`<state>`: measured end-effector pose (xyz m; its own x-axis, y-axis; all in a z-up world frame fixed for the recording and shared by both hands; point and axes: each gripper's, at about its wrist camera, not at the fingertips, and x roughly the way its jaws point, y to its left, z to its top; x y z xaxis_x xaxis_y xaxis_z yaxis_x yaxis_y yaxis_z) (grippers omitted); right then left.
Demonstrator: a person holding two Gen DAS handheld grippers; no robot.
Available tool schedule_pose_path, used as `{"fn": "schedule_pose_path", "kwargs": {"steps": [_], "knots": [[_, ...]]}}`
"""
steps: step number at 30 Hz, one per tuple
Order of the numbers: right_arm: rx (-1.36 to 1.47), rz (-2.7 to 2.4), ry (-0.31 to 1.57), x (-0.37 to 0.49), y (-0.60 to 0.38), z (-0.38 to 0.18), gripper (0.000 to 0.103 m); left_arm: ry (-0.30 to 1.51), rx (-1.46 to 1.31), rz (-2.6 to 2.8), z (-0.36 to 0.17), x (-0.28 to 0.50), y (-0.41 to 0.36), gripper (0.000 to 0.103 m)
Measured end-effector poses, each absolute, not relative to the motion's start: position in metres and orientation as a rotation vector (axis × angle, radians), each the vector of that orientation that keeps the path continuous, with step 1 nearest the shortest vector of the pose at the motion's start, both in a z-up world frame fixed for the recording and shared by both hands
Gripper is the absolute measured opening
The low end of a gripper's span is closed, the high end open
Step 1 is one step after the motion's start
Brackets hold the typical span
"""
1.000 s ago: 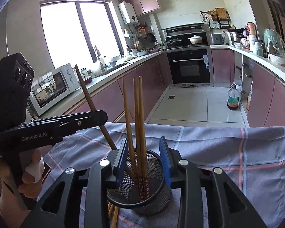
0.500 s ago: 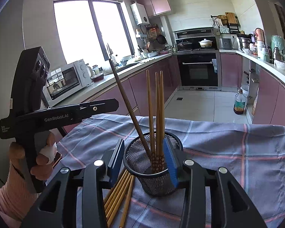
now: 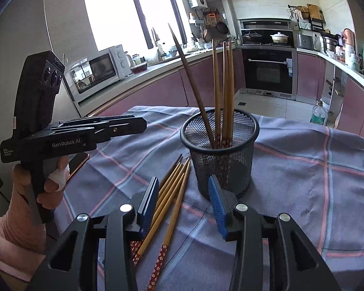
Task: Organize utensils
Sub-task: 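Move both open tools back down toward the chopstick pile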
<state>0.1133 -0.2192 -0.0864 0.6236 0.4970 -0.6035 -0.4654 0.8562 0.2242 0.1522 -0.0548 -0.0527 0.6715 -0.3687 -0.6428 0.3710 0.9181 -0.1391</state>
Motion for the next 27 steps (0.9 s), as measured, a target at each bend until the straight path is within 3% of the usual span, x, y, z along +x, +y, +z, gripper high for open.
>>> {"fn": "schedule_pose_path", "kwargs": {"steps": [12, 27], "knots": [[-0.015, 0.573, 0.856, 0.116, -0.187, -0.123, 0.04, 0.892, 0.005, -0.397, -0.124, 0.128, -0.045, 0.038], [-0.036, 0.527, 0.919, 0.124, -0.178, -0.141, 0.03, 0.932, 0.065, -0.403, -0.137, 0.131, -0.065, 0.036]]}}
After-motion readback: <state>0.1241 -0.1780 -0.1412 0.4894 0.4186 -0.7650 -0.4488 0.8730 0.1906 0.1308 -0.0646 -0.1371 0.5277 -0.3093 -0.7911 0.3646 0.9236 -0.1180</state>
